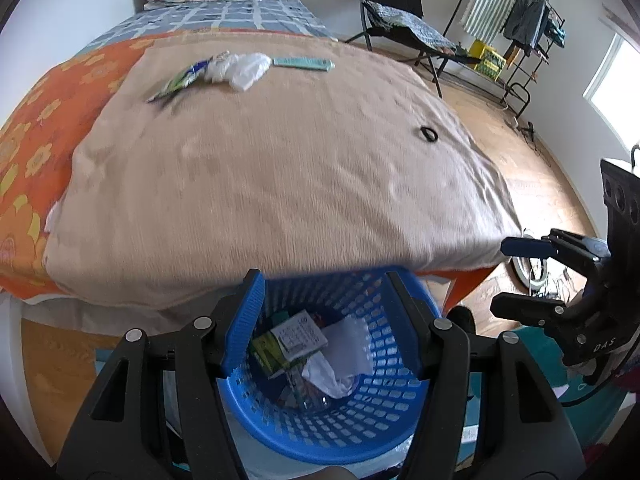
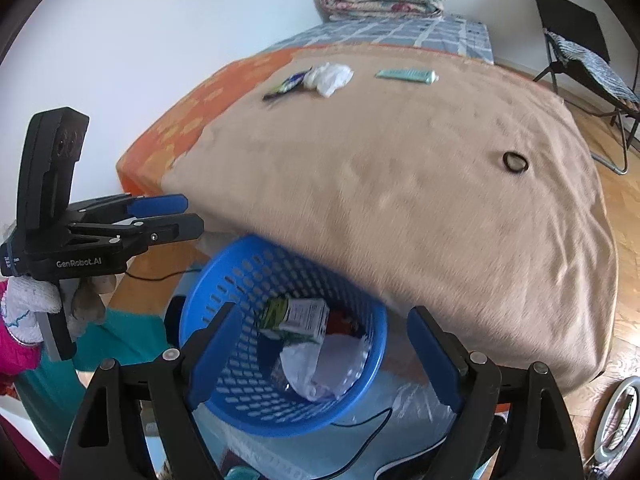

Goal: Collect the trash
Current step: 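Raise both open tools from the basket back over the towel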

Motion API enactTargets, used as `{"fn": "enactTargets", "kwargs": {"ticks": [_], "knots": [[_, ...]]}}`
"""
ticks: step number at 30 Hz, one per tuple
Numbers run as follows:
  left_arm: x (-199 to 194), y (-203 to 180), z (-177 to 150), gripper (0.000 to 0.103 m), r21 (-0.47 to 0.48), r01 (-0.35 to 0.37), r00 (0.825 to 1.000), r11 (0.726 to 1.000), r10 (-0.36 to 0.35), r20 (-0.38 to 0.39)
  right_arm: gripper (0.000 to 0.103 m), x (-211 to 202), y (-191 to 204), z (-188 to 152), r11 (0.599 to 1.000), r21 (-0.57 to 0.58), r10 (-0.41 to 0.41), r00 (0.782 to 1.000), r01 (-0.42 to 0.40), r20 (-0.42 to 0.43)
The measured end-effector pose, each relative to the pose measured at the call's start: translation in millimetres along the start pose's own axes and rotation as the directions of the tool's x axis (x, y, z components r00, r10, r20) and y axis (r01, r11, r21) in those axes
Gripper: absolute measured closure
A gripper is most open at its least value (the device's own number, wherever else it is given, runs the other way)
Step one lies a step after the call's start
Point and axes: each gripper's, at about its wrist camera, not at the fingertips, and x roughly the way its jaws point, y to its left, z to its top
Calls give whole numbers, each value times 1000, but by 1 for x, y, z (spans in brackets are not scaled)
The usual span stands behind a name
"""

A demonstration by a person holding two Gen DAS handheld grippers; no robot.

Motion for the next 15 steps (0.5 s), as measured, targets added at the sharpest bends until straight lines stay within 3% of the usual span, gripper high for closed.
{"fn": "enactTargets", "kwargs": {"ticks": [6,9,15], "knots": [[-2,6,29,41,1,-9,1000,1000,9,25,15,-11,-6,18,1000,-8,-29,998,29,48],[-2,13,43,41,-22,-13,999,1000,14,38,8,-18,-12,27,998,-11,-56,995,57,79],[1,24,68,41,-13,-40,998,999,41,58,5,-30,-39,48,997,50,-63,990,57,123]]}}
